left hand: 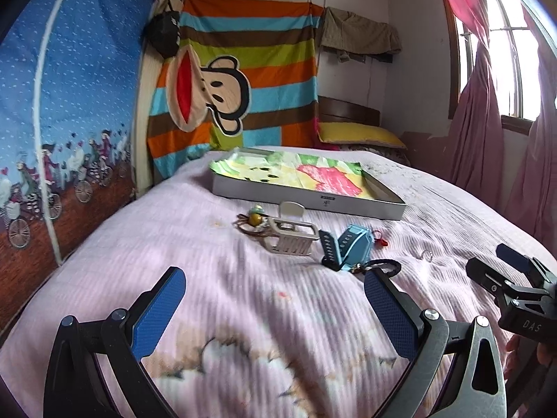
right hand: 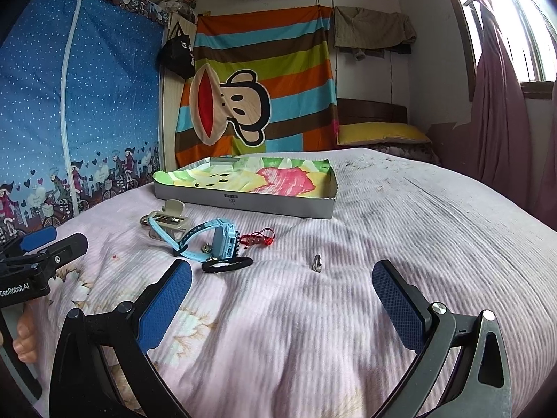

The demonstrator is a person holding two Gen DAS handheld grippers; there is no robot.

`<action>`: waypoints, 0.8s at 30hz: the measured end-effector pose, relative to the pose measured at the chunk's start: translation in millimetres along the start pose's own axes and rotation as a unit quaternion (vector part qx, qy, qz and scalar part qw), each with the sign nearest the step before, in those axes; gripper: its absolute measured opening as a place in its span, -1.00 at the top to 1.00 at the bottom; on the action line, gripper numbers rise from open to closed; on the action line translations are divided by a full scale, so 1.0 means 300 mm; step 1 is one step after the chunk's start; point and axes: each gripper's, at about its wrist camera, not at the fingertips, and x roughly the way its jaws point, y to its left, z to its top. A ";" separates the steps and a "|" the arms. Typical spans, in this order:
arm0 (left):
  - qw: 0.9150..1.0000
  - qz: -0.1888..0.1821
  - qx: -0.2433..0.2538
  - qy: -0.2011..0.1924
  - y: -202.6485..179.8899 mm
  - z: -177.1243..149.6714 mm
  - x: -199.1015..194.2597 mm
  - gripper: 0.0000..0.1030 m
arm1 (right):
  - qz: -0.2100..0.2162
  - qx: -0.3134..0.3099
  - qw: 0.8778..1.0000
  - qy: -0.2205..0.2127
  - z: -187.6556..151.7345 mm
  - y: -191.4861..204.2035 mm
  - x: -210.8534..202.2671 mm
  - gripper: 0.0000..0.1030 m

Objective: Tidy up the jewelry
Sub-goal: 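Grasp the blue smartwatch with the left tool while the right tool grasps the small silver item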

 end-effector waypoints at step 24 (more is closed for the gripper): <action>0.976 -0.106 0.055 0.181 -0.131 0.076 0.394 -0.23 | 0.064 0.021 0.983 0.172 0.053 -0.116 0.454 0.01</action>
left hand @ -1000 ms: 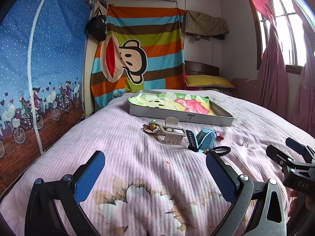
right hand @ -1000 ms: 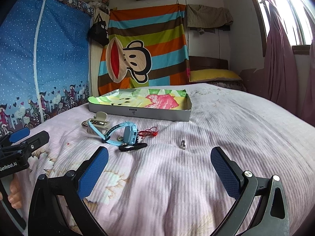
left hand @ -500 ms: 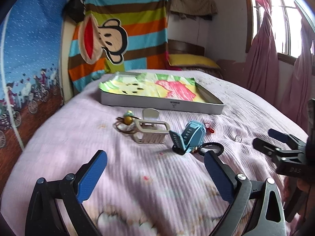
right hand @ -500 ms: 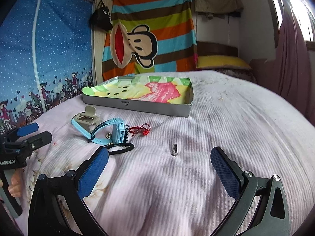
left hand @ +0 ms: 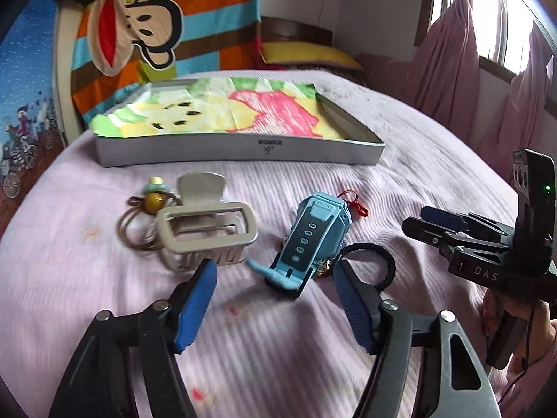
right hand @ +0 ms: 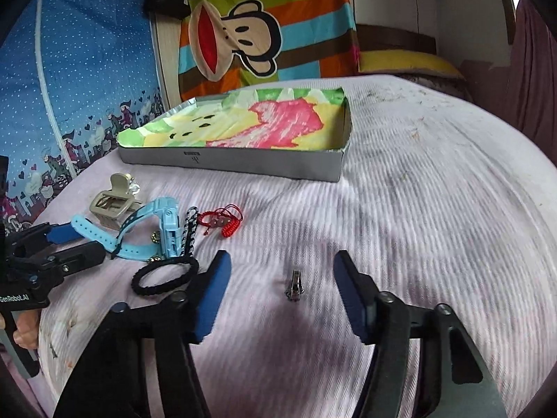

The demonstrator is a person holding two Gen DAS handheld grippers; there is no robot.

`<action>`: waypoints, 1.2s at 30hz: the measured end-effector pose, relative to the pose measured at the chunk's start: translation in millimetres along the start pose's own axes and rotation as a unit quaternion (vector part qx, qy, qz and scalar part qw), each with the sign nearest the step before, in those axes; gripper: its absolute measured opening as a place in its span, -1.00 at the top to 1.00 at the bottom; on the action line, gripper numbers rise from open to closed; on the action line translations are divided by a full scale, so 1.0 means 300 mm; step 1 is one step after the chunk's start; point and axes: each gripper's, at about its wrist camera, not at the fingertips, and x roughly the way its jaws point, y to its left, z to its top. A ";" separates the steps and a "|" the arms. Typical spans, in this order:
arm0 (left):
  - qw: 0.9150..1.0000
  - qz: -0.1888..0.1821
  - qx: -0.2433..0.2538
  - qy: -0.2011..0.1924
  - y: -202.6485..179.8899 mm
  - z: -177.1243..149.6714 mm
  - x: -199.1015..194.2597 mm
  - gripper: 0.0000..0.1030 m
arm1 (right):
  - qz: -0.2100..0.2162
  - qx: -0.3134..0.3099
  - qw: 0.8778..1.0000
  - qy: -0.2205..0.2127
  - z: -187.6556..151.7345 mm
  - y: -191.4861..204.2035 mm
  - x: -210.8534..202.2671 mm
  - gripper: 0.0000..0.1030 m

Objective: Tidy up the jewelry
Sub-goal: 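Grasp the blue smartwatch with the left tool while the right tool grasps the small silver item, then carry the watch and silver item into the tray and open both tools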

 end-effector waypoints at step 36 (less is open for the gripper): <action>0.992 -0.102 -0.067 -0.011 0.044 0.168 -0.114 0.49 | 0.089 0.007 0.996 -0.022 0.018 0.029 -0.028 0.89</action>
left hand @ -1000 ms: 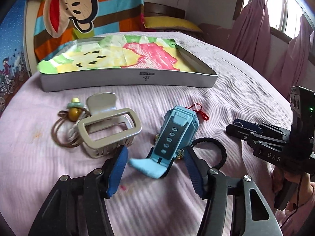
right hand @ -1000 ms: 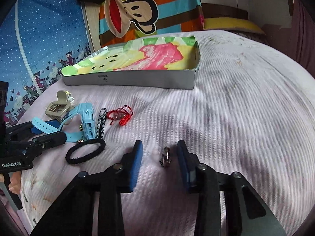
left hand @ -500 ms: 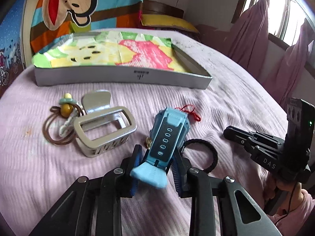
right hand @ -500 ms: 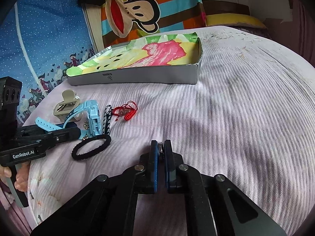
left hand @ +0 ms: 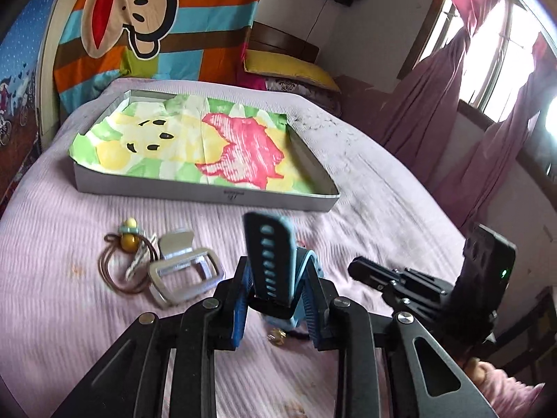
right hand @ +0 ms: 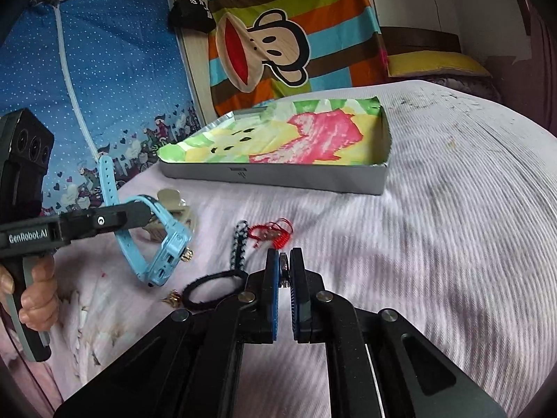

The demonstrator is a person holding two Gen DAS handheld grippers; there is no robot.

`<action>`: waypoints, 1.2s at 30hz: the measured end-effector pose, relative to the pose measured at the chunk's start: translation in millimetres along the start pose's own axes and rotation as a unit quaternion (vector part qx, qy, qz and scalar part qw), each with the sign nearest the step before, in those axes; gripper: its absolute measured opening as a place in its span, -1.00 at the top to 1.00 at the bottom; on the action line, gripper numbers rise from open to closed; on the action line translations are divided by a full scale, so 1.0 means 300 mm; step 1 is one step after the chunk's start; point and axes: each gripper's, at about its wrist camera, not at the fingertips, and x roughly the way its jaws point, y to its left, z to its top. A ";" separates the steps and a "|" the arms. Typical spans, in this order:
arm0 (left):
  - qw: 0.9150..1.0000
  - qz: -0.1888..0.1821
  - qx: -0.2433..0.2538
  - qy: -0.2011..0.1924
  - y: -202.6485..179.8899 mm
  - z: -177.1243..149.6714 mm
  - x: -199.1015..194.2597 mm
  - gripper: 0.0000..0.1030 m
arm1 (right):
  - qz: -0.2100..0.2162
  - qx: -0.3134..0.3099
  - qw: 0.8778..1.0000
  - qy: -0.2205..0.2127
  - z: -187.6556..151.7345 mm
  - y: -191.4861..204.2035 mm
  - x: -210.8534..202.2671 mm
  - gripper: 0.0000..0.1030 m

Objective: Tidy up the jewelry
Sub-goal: 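Carry the watch and silver item into the tray and open both tools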

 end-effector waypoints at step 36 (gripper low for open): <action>0.978 0.155 -0.122 -0.067 0.493 0.295 0.163 0.46 | 0.030 -0.045 0.995 0.079 0.359 0.241 0.602 0.89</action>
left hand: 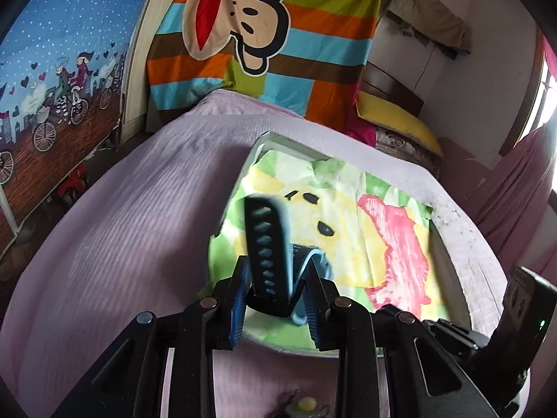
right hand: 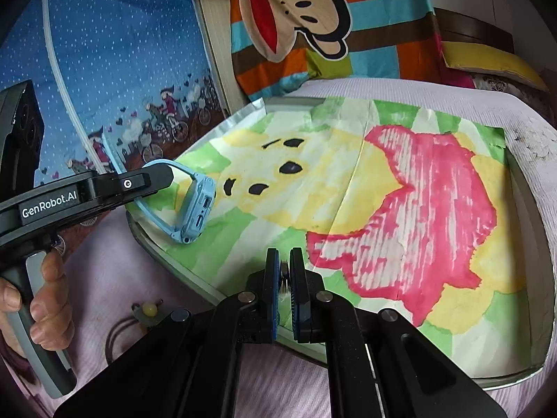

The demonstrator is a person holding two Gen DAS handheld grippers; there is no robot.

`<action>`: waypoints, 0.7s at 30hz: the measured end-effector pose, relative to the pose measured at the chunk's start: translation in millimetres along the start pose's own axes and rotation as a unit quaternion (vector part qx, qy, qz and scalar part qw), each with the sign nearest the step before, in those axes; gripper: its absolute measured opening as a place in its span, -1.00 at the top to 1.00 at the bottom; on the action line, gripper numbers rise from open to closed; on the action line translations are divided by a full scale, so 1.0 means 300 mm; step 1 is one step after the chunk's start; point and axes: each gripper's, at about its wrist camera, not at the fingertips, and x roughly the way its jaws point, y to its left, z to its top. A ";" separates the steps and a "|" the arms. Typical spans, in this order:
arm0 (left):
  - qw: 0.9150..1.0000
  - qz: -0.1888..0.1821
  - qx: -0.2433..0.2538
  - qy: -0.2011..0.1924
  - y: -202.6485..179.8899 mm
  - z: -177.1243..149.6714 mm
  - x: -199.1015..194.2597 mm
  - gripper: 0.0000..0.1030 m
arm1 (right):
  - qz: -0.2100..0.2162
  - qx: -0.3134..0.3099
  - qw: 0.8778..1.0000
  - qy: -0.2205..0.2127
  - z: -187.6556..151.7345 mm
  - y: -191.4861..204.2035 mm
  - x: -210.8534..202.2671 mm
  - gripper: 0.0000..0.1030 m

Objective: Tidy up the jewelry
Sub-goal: 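Carry the watch and silver item into the tray and open both tools, then withdraw both open tools from the tray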

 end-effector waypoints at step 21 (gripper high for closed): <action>0.991 0.004 0.059 -0.116 -0.052 -0.221 -0.325 -0.91 | -0.039 -0.006 0.989 -0.144 -0.145 0.002 -0.392 -0.22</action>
